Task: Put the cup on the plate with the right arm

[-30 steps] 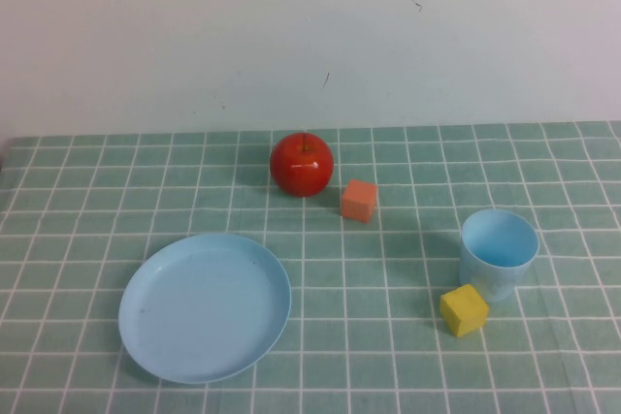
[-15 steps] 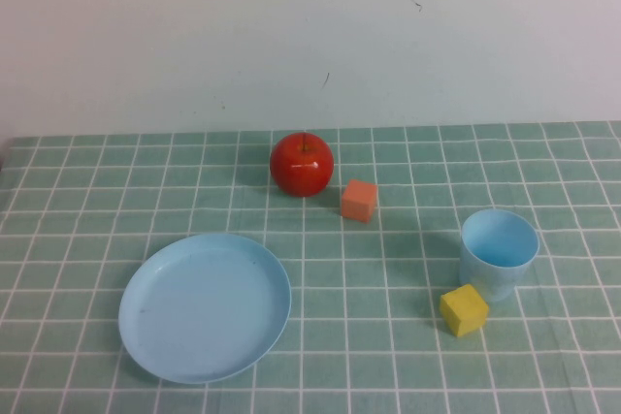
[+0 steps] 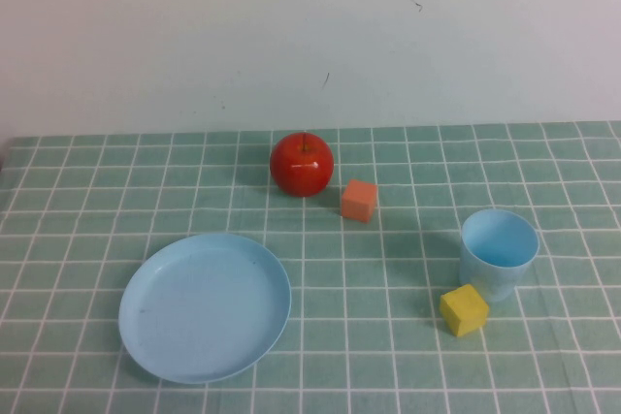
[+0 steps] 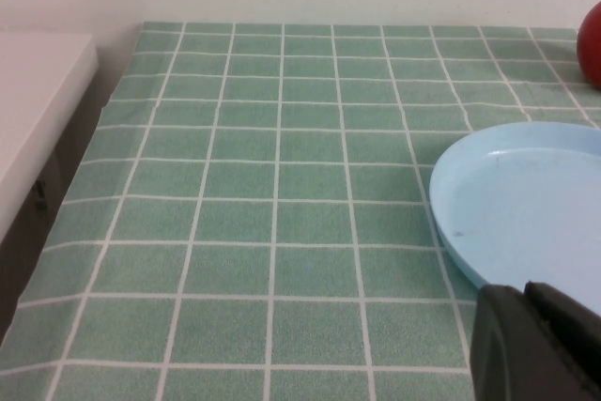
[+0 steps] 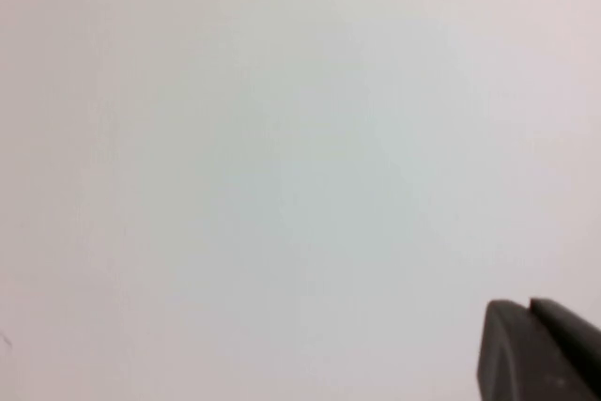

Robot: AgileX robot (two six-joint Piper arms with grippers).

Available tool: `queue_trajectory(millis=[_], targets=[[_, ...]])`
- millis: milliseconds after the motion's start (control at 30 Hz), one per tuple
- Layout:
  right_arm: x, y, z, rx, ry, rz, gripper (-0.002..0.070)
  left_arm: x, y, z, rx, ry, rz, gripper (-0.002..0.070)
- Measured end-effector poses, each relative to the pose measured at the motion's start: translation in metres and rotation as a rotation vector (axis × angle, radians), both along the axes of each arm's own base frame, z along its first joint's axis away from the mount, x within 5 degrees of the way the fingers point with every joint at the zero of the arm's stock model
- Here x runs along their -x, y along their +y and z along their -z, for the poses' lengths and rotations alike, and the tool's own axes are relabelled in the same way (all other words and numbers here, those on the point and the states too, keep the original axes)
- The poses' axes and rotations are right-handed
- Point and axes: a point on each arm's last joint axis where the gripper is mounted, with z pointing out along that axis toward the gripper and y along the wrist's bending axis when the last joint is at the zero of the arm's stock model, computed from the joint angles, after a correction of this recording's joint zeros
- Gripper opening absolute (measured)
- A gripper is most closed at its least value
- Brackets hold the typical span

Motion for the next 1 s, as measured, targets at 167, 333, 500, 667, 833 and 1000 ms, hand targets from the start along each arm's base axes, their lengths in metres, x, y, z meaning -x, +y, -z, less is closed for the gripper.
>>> queue_trajectory(millis=[167,333,500,667,833,1000], targets=[[-0.016,-0.004,-0.033,-0.026,0.277,0.032,-0.0003,0.000,0.000,0.000,0.000,0.000,0.000,-0.0003],[-0.053,-0.002,-0.050,-0.006,0.616,-0.020,-0.0003,0.000,0.000,0.000,0.000,0.000,0.000,-0.0003],[-0.104,0.012,-0.037,0.082,0.877,-0.230,-0.0003,0.000,0.000,0.000,0.000,0.000,0.000,-0.0003],[-0.158,0.017,-0.008,0.136,1.062,-0.366,-0.0002,0.000,0.000,0.000,0.000,0.000,0.000,-0.0003],[-0.203,0.022,0.021,0.135,1.200,-0.499,0.0092,0.000,0.000,0.000,0.000,0.000,0.000,-0.0003],[-0.237,0.035,0.042,0.121,1.282,-0.660,0.0348,0.000,0.000,0.000,0.000,0.000,0.000,-0.0003]])
